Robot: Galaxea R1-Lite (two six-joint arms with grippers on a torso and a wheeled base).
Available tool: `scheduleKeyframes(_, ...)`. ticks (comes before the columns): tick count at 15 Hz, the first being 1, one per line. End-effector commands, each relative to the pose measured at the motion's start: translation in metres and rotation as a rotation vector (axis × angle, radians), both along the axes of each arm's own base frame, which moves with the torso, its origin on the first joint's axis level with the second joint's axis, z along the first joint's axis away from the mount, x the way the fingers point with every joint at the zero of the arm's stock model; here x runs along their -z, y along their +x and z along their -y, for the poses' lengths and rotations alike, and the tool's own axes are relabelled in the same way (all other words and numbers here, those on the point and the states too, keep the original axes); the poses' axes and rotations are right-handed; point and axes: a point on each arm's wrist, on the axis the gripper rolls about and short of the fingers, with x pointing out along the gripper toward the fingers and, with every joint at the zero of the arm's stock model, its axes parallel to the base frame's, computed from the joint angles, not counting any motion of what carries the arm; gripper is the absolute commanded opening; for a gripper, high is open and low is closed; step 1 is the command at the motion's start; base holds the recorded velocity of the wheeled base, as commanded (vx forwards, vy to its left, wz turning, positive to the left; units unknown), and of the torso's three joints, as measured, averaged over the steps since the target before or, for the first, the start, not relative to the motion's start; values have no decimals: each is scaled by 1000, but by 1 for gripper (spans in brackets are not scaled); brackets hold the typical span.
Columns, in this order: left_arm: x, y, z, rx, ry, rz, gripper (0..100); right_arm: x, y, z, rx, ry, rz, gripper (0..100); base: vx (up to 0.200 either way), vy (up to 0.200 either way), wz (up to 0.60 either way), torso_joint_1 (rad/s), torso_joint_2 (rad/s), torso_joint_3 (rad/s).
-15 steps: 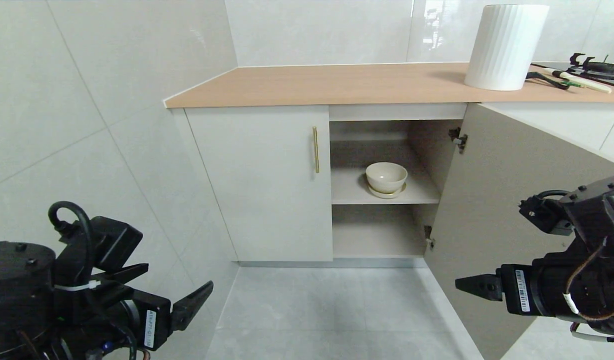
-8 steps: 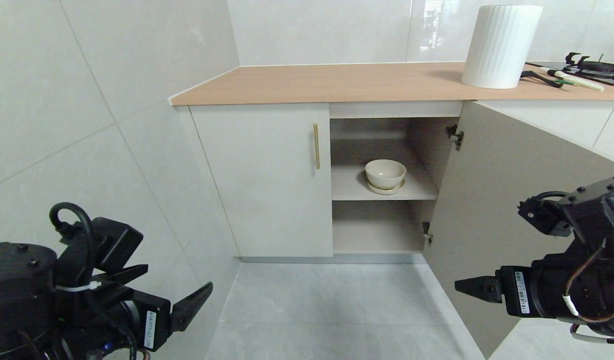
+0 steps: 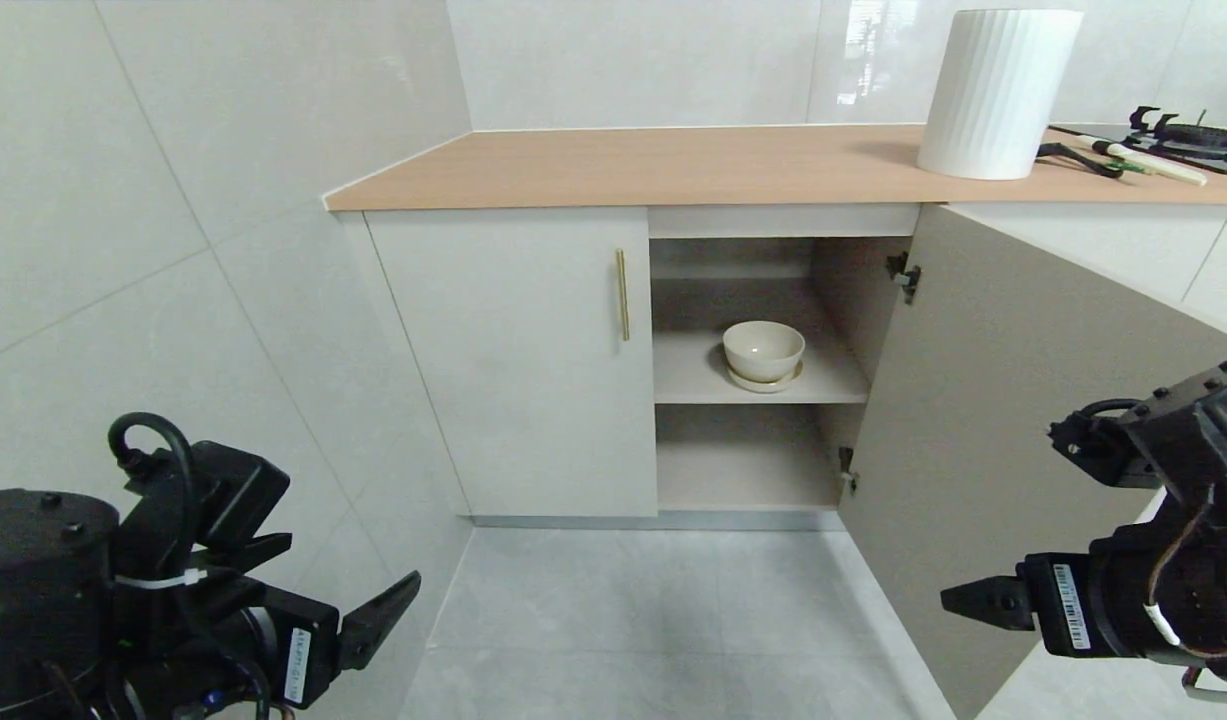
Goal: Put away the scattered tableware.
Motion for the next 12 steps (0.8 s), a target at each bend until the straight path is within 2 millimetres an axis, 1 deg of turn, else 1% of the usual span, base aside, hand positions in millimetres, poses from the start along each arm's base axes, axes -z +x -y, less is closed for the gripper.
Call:
scheduleKeyframes(1,0,0,0,0,0,0,100,-1,0,0,2,-4,-7,100,0,-200,0,2,-2,2)
scheduleKeyframes(6,0,0,0,0,-1,1,100,-3,1,5,22,-27,-38,100,0,-200,0,4,1,2)
scheduleKeyframes(10,0,0,0,0,0,0,100,-2,15,28,114,-69,-49,100,0,-200,0,4,0,0)
scheduleKeyframes(12,1,0,0,0,1,-1,100,-3,25,43,176,-90,-50,100,0,0,0,0,0,0)
